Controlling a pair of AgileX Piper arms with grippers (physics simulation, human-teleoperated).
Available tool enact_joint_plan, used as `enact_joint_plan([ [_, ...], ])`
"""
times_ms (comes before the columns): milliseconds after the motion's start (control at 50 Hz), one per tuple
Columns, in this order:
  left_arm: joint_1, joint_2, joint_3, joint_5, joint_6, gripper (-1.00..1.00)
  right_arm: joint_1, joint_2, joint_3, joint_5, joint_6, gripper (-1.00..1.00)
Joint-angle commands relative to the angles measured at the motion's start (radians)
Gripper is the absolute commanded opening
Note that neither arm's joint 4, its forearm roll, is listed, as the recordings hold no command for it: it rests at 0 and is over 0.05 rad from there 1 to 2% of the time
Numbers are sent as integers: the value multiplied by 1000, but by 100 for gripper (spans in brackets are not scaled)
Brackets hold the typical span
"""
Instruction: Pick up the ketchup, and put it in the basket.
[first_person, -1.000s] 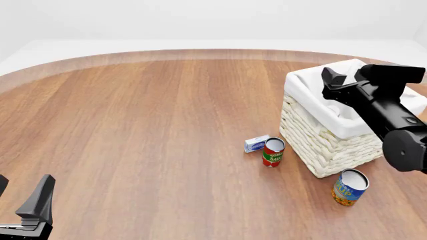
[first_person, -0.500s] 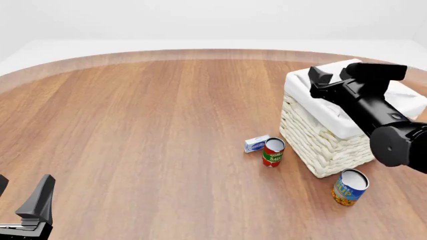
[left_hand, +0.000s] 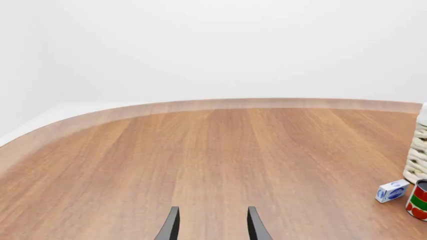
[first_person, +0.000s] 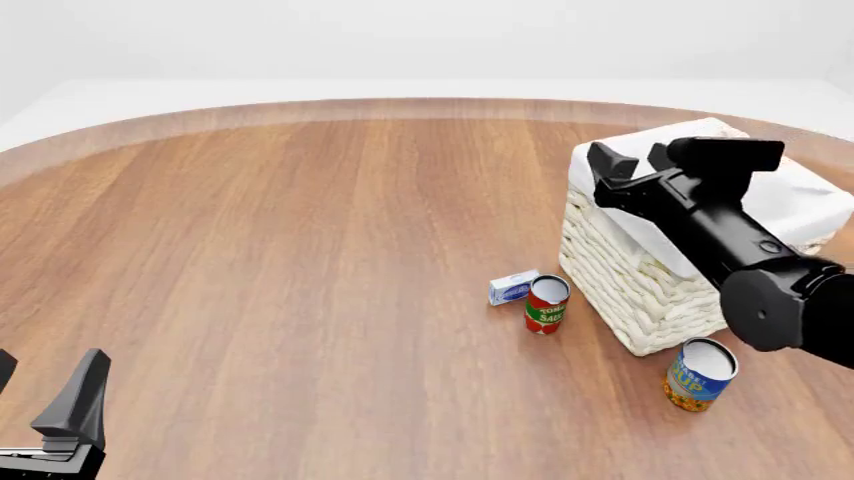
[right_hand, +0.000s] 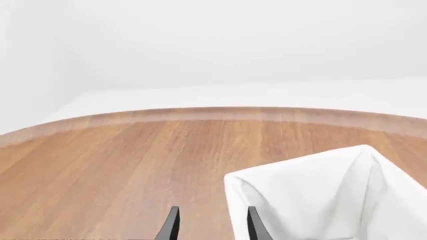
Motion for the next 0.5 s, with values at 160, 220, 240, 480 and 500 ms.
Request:
enact_joint_plan([
  [160, 0, 0, 0, 0, 0, 100, 72, 8, -21, -12, 9, 100],
  [220, 0, 0, 0, 0, 0, 100, 95, 8, -28, -14, 8, 100],
  [240, 0, 0, 0, 0, 0, 100, 102, 9, -30, -16, 6, 100],
  [480, 0, 0, 0, 0, 0, 100, 172, 6, -27, -16, -11, 100],
  [500, 0, 0, 0, 0, 0, 100, 172, 6, -27, -16, -11, 100],
])
